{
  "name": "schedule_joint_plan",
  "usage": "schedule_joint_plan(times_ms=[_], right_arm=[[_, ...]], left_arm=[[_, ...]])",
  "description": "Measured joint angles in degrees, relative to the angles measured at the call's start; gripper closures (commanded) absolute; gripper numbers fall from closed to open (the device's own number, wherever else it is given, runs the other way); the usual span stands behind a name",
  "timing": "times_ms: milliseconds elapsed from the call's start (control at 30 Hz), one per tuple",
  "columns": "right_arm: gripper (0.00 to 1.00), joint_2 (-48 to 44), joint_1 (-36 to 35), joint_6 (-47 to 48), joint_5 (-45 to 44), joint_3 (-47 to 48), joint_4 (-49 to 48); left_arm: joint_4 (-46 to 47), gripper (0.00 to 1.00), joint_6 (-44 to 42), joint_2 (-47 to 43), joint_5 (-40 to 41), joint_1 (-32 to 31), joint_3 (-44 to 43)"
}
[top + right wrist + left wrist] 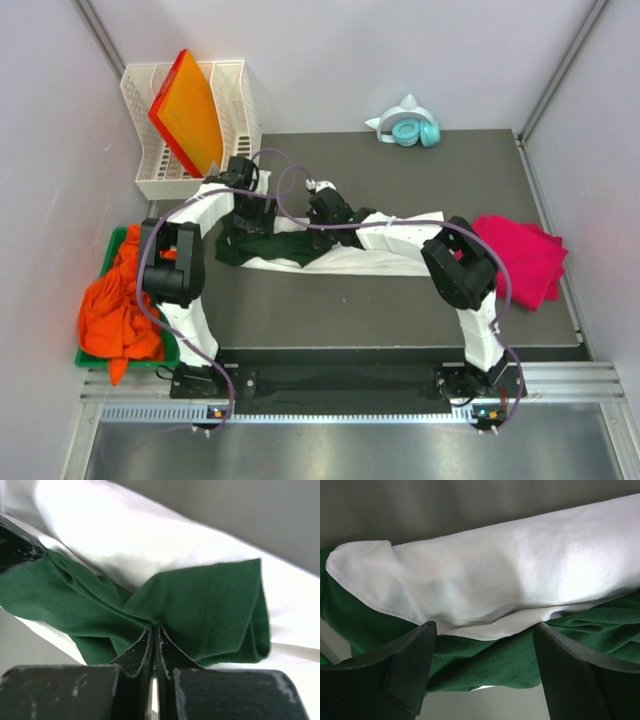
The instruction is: Fold and stack the t-shirts
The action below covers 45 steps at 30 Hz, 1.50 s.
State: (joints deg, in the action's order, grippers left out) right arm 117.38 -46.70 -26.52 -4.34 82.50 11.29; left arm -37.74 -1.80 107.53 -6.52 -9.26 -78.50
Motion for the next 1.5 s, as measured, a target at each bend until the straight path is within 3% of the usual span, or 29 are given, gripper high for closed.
schedule_joint_plan(times_ms=[100, 300, 400, 600, 867, 1133, 1500], right_arm=[[0.98, -1.2, 0.0, 1.3, -1.2, 0.5, 1.5], [0.83, -7.5, 0.8, 3.0, -4.4, 2.0, 4.8], [0.81, -9.3, 2.3, 3.9, -6.3, 5.4, 5.6], [0.82, -13.7, 11.2, 4.0, -7.6, 2.0, 6.4], [0.87, -10.4, 22.9, 4.7, -9.1, -1.7, 9.9], [0.88, -3.7, 23.6, 4.4, -8.0, -0.2, 11.8], [0.87, -4.1, 23.6, 4.2, -8.2, -5.3, 10.7]], left_arm=[[0.0, 0.18, -0.5, -0.3, 0.1, 0.1, 0.0], [0.6, 0.17, -1.2, -6.3, -1.9, 0.2, 0.6], [0.9, 0.17, -1.1, -9.5, -3.5, 0.3, 0.2], [0.7, 0.18, -1.6, -10.2, -6.1, -0.4, -0.3], [-0.8, 0.21, -3.0, -4.7, -2.5, -6.1, 0.5], [-4.9, 0.22, -3.8, -0.9, 0.5, -8.1, 0.5], [-6.0, 0.23, -4.2, 0.6, 3.0, -8.1, 1.1]])
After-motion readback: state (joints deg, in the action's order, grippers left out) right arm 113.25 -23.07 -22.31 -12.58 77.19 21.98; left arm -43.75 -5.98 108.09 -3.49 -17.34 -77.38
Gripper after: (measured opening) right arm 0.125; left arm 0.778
